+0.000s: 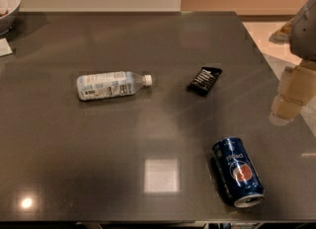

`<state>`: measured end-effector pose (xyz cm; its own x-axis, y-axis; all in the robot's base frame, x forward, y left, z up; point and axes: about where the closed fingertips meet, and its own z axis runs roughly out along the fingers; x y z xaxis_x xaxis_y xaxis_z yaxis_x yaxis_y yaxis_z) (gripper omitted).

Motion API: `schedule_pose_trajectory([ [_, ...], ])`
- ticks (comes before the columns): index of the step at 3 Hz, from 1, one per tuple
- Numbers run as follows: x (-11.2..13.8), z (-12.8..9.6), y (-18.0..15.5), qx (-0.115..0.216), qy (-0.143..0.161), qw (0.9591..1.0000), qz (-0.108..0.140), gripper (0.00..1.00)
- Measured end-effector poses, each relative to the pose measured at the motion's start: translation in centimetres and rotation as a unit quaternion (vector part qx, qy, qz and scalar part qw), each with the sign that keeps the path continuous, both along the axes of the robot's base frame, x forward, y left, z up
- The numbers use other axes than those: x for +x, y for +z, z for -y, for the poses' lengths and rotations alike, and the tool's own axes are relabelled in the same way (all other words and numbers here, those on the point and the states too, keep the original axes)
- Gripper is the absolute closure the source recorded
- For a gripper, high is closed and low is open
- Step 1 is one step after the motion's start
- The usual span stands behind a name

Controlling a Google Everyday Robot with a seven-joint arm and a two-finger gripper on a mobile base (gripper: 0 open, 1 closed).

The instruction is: Move pepsi can near blue plastic bottle

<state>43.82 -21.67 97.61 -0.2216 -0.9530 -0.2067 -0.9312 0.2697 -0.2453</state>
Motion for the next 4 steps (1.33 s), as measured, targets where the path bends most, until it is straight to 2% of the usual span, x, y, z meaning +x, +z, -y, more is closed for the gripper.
schedule_pose_trajectory([
  [1, 0.0, 0.0, 0.1, 0.001, 0.0, 1.0, 0.001, 0.0],
  [2, 0.4, -0.9, -0.4, 0.014, 0.016, 0.9998, -0.003, 0.0],
  [3, -0.1, -1.9, -1.3, 0.004, 0.068, 0.9977, -0.003, 0.0],
  [4, -0.9, -3.0, -2.2, -0.028, 0.152, 0.9879, 0.007, 0.0],
])
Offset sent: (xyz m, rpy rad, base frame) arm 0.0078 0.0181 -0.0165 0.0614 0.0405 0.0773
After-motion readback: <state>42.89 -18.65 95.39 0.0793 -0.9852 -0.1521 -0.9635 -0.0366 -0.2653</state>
